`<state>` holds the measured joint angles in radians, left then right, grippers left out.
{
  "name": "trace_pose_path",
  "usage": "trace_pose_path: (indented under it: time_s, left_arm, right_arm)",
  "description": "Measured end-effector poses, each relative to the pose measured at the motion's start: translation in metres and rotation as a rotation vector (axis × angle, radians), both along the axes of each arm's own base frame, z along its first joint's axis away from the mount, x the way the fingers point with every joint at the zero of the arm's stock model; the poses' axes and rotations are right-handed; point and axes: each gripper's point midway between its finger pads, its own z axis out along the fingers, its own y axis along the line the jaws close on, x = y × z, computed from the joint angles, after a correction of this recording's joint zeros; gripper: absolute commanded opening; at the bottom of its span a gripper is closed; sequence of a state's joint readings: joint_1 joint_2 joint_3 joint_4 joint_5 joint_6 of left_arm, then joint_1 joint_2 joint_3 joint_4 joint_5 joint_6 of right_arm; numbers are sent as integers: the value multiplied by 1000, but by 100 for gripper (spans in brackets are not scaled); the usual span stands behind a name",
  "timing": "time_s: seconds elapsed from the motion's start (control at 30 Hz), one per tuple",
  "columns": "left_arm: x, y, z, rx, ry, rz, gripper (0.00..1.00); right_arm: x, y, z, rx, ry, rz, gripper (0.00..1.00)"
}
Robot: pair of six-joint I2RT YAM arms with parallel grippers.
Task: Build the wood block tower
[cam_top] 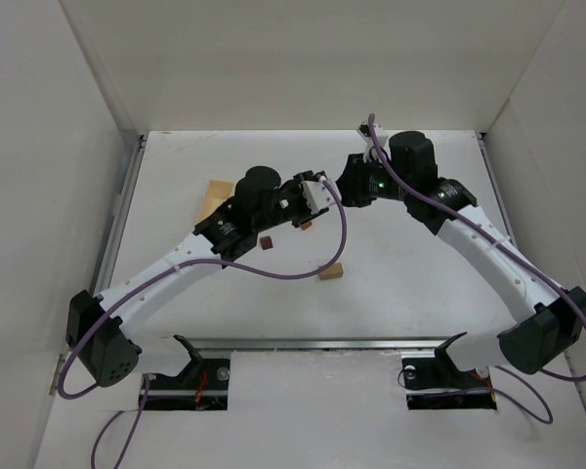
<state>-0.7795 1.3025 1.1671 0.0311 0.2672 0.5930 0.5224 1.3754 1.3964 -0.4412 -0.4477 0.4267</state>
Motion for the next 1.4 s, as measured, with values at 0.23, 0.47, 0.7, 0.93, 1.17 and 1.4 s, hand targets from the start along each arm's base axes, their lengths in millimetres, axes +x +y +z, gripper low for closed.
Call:
trace_pose_path:
  time_s: [0.23,0.47,0.7,0.93,1.17,1.4]
  left_arm:
    - [2,2,-3,3,5,25,61]
    - [9,20,-19,37,68,149,79]
    - [-10,75,-75,99,249,345,67]
    - [-62,89,-131,206,366,194,83]
    - [-91,52,-191,429,421,-22,89]
    - [-81,19,-243,593,541,-37,88]
  right_arm:
    - [4,-1,-2,-20,-4,-50,0]
    - [23,-34,-26,-137,54,-295,0]
    - [15,-71,-89,-368,172,-519,0]
    - [-22,-89,-163,-563,319,-574,0]
    - [-18,-110,-141,-494,292,-683,0]
    - [-17,-119,-126,-456,260,-727,0]
